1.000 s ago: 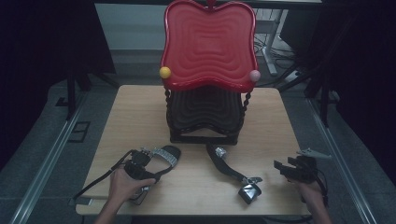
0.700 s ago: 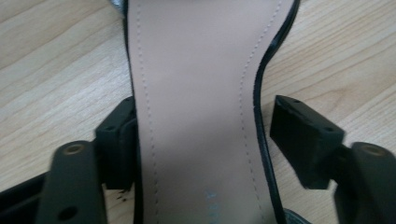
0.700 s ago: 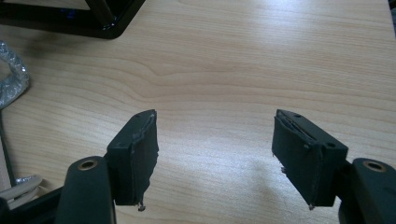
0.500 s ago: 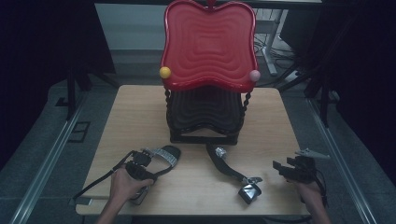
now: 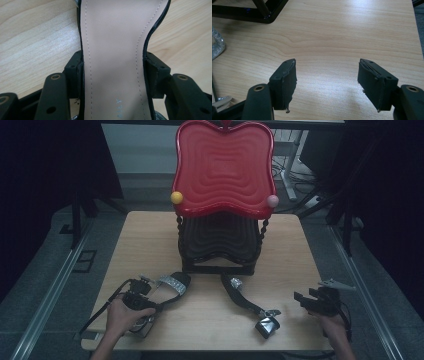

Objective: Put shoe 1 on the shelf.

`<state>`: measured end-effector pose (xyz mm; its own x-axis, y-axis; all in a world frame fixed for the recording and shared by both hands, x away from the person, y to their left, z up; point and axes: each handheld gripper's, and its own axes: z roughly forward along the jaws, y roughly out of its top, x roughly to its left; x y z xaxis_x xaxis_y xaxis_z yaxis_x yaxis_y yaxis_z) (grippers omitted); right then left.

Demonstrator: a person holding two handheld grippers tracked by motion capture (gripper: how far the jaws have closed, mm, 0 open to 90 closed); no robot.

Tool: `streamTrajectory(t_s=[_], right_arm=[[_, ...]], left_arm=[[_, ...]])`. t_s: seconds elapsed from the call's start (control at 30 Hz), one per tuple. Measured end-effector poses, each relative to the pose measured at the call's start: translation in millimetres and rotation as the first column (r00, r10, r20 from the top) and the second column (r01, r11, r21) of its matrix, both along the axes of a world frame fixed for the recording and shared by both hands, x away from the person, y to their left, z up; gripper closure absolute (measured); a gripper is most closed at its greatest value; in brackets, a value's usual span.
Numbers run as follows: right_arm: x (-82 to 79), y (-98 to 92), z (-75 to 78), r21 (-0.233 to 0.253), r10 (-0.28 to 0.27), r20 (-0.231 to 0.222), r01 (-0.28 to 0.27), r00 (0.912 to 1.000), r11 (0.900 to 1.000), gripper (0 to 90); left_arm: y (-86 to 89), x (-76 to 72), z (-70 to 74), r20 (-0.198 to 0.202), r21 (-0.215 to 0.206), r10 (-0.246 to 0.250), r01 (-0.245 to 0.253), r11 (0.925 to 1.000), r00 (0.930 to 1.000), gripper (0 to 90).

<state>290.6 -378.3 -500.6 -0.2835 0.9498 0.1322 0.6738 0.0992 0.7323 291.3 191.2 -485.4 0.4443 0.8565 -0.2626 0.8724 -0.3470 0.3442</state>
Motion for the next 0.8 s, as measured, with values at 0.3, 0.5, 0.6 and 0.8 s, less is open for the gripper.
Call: streamTrajectory(t_s=[0.3,0.5,0.6,0.8], right_arm=[[-0.3,0.3,0.6,-0.002,-0.001,0.0,0.001,1.0,1.0,31.7],[-0.4,-1.0,1.2,-0.001,-0.001,0.001,0.001,1.0,1.0,31.7],[-0.4,-0.5,1.1,-0.002,0.0,0.001,0.0,1.0,1.0,31.7],[-0.2,0.1,0.9,-0.001,-0.001,-0.002,0.001,1.0,1.0,31.7]], left_arm=[[39.2,-1.8,22.8,-0.009,-0.181,0.034,-0.035,0.9828,0.9994,42.6],[64.9,-4.6,34.9,0.012,-0.245,0.07,-0.065,0.9674,0.9975,42.5],[74.6,-5.6,39.1,0.021,-0.273,0.087,-0.078,0.9588,0.996,42.5],[91.0,-1.7,54.3,0.043,-0.348,0.115,-0.093,0.933,0.9925,42.6]])
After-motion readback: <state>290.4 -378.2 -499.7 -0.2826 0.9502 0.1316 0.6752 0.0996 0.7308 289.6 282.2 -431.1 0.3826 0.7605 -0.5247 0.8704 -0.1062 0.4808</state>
